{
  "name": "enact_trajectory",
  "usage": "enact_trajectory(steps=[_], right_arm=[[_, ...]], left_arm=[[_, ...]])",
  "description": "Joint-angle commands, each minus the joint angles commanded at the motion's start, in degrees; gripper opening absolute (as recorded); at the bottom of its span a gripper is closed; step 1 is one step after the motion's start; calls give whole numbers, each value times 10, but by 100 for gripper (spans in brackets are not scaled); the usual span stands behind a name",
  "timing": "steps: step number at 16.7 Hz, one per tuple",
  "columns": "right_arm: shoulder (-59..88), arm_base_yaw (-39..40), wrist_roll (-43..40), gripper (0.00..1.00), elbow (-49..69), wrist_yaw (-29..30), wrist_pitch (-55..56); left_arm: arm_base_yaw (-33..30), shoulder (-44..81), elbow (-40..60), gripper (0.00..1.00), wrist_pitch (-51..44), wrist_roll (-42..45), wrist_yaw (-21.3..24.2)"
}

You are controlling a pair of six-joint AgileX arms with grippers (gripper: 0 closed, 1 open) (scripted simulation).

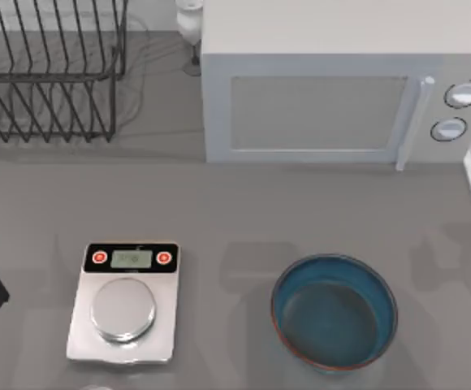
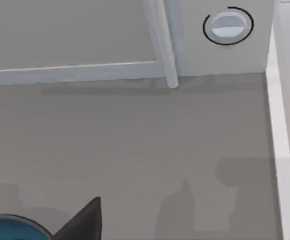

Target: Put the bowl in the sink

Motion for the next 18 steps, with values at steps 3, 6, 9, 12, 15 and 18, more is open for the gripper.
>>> enact_trajectory(steps=[3,6,9,12,15,18], right_arm=[[183,58,59,100,118,0,-124],[353,113,115,100,229,0,-239],[478,160,162,100,328,-1,-332],[562,194,197,100,406,-1,-395],[604,210,213,100,445,0,-424],[607,211,214,100,448,0,-426]], left_arm=[[0,0,0,100,0,0,0],[0,0,0,100,0,0,0],[0,0,0,100,0,0,0],[0,0,0,100,0,0,0],[0,0,0,100,0,0,0],[0,0,0,100,0,0,0]])
